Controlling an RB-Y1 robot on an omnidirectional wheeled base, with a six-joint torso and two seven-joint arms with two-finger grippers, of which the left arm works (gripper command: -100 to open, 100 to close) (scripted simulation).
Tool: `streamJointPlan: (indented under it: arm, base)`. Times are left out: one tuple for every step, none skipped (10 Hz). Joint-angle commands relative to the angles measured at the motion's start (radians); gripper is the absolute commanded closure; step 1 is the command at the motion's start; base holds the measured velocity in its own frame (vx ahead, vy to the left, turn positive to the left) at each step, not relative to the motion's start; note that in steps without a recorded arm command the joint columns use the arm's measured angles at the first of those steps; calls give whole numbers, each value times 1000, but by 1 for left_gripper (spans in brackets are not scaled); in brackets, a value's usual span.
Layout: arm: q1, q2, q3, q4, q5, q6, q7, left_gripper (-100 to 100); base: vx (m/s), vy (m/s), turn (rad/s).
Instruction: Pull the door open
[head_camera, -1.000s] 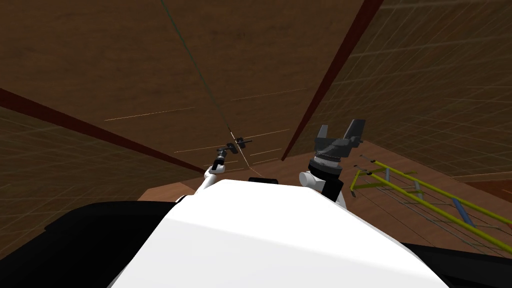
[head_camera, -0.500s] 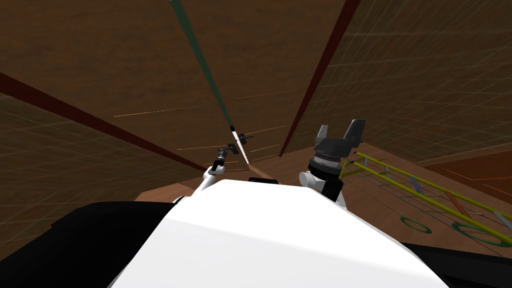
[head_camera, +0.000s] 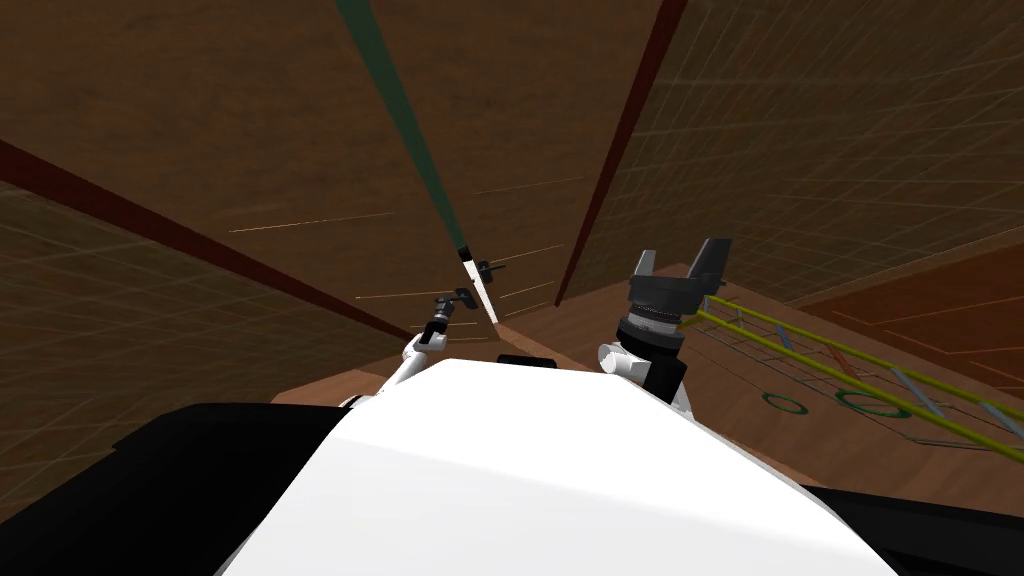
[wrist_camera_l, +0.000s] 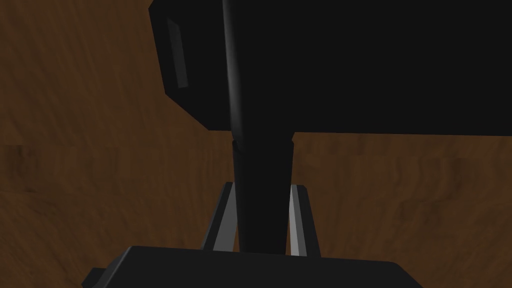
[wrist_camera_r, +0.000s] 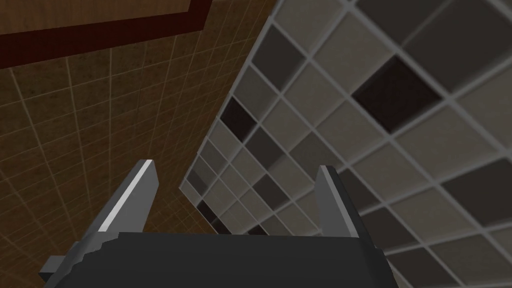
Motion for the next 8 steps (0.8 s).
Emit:
streamJointPlan:
  arm:
    - [22,8,-26,-19,-2,-17,15,100]
    - [40,24,-43,-32,-1,-34,30,100]
    - [52,34,-54,-40,-1,-44,40,100]
    - [62,43,-63,-47,0,-53,49,100]
    - [73,53,-73,-55,0,-63,58,100]
    - [71,52,-57,-54,2,-51,50,100]
    - [96,71,-74,-59,3,-79,67,100]
    - [106,82,-82,-62,4,-94,75,100]
  base:
    - [-218,69,-116]
    - [-238,86,-171]
    - [-221,101,-163]
    - [-238,88,-121]
    - [-235,85,-110]
    - [-104,43,-16]
    - [-151,33,-172]
    - [-237,77,-182]
